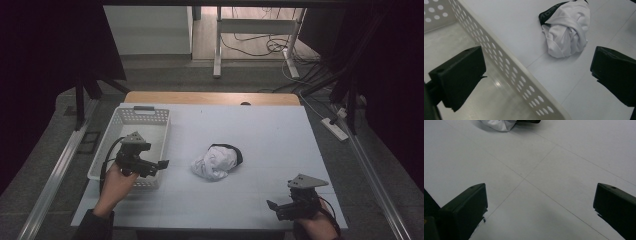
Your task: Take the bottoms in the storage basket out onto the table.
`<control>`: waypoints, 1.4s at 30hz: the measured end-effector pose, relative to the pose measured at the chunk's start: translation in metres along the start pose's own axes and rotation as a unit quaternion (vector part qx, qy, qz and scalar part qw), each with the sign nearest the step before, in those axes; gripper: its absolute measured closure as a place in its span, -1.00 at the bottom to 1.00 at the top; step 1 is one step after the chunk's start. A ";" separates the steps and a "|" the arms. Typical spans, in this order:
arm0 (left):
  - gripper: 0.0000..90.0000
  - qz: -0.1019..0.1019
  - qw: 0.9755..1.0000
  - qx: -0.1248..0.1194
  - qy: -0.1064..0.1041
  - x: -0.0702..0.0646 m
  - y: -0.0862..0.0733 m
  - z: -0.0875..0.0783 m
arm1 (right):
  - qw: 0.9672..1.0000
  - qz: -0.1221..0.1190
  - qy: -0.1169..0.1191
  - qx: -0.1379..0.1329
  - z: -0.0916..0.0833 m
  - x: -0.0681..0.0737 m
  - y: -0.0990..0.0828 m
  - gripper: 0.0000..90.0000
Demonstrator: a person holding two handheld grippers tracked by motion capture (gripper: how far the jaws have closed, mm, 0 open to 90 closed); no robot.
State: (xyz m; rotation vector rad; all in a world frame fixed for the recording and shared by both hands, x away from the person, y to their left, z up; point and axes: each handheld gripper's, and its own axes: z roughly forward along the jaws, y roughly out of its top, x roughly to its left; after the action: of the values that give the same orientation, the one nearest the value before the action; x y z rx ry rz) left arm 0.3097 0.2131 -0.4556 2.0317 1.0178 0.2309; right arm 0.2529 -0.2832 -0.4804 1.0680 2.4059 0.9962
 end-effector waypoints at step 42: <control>-1.00 -0.006 1.000 -0.002 0.003 -0.014 -0.035 -0.022 | 1.000 0.000 -0.004 0.003 0.000 0.000 0.000 -1.00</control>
State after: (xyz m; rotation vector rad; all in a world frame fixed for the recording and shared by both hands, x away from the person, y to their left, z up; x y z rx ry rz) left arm 0.2696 0.2269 -0.4653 2.0216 1.0308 0.2331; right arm 0.2529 -0.2828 -0.4805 1.0709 2.4043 0.9848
